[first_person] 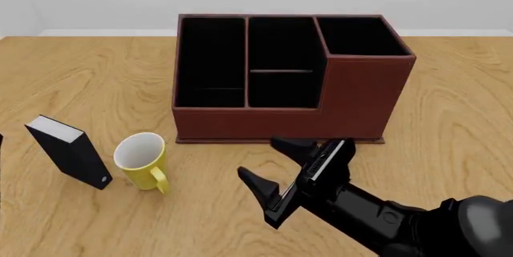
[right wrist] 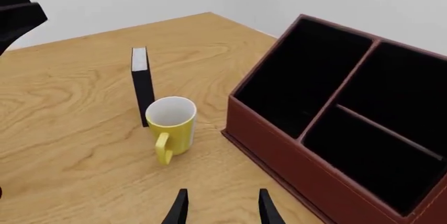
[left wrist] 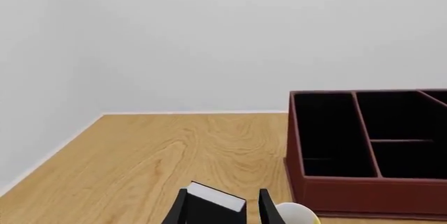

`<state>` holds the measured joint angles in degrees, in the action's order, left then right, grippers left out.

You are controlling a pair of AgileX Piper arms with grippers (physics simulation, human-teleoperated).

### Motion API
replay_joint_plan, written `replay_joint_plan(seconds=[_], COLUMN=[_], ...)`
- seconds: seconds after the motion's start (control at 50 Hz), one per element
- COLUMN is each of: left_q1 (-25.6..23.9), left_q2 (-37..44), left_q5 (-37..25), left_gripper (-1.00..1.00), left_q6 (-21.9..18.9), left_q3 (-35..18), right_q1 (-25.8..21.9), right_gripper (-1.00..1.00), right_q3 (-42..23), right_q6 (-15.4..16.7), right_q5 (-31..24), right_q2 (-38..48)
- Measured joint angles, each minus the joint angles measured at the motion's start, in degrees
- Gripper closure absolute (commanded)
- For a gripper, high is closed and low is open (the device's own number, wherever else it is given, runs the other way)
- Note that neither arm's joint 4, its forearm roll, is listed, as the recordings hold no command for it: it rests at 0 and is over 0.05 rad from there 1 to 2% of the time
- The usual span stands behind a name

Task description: Pick up the yellow and white mug and place it to the right of the caddy.

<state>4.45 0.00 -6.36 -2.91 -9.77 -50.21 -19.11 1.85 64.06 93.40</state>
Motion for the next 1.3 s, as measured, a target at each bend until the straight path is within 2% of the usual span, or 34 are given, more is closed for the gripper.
replay_joint_plan(seconds=[1.3], left_q1=[2.1], left_q2=[0.0], left_q5=[-2.6], left_gripper=[-1.00], left_q6=[-0.2], left_q3=[-3.3], right_q1=[-4.9], right_gripper=[-1.00], right_q3=[-14.7], right_q6=[1.3], right_q5=[-4.5], right_q2=[11.6])
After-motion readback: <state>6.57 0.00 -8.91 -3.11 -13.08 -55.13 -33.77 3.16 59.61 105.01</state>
